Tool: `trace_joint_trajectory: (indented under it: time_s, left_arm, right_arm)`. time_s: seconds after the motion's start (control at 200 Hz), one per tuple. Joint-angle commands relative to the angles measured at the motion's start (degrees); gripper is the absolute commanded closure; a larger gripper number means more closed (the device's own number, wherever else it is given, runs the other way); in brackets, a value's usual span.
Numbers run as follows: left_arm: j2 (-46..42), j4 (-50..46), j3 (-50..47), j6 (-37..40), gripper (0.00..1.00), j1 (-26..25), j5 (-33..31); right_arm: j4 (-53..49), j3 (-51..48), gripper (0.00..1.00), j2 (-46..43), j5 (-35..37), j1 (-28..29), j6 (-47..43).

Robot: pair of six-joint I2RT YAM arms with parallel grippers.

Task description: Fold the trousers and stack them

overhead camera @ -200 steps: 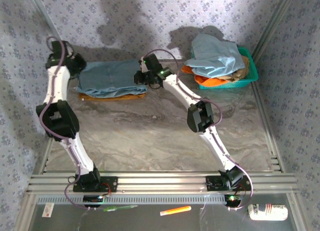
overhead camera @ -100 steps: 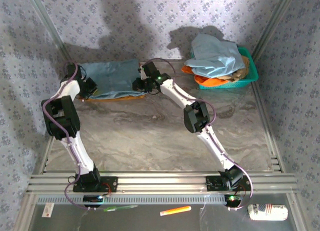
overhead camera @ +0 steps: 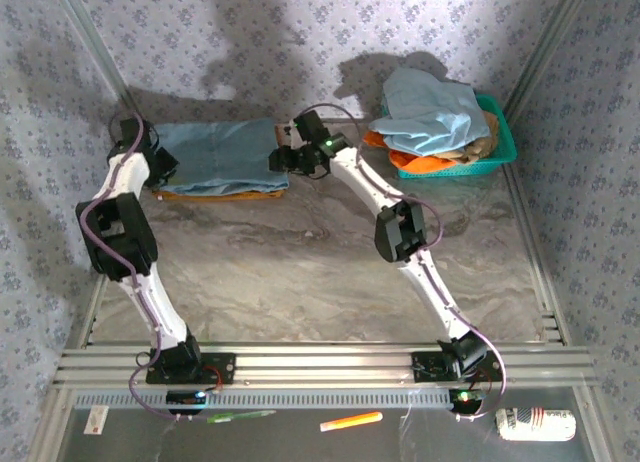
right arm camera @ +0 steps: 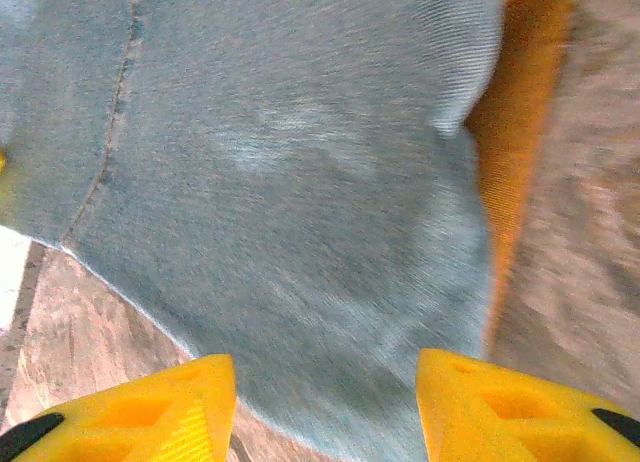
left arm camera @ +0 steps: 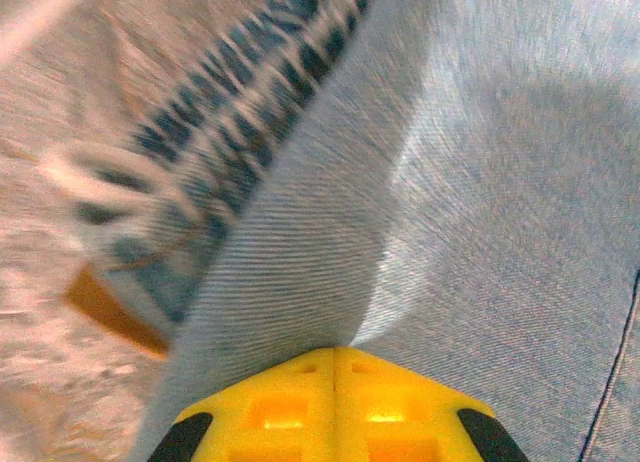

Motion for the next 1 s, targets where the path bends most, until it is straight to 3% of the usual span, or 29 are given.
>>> trace_joint_trajectory:
  time_s: [0.0, 0.05, 0.21, 0.29, 0.41, 0.55, 0.71, 0.864, 0.994]
  left_arm:
    - [-9.64, -4.05, 0.50, 0.98, 0.92, -3.62, -7.56]
    - [-12.72, -4.21, -2.19, -0.01, 0.82, -5.97, -9.21]
    - [-16.92, -1.94, -9.62, -2.86, 0.32, -19.19, -14.18]
    - [-14.48, 0.31, -10.21, -4.32, 0.24, -24.51, -12.87]
    - [-6.86, 0.98, -5.66, -5.40, 0.23, -29.62, -12.02]
    - [2.69, -3.02, 3.07, -4.61, 0.22, -32.12, -16.79]
    - [4.47, 0.31, 0.27, -3.65, 0.29, -27.46, -17.93]
    - [7.69, 1.21, -0.69, -2.94, 0.40, -21.58, -12.58]
    - [7.69, 1.92, -2.78, -1.81, 0.42, -17.95, -10.36]
  right_arm:
    - [-3.00, -7.21, 0.44, -14.91, 5.60, -1.51, -3.21]
    - [-2.00, -13.94, 0.42, -20.35, 9.44, -1.61, -3.44]
    - [3.12, -35.88, 0.39, -35.14, 15.23, -3.29, -2.33]
    - [5.99, -45.20, 0.37, -41.31, 15.57, -4.43, -2.16]
    - [9.29, -56.60, 0.34, -49.07, 15.61, -6.19, -1.71]
    - [11.20, -64.54, 0.34, -54.03, 13.95, -8.30, -1.83]
    - [11.60, -69.49, 0.34, -56.86, 13.17, -9.45, -2.81]
    - [12.98, -72.44, 0.34, -58.16, 12.25, -10.37, -2.27]
    - [13.04, -73.03, 0.35, -58.99, 12.00, -10.48, -2.27]
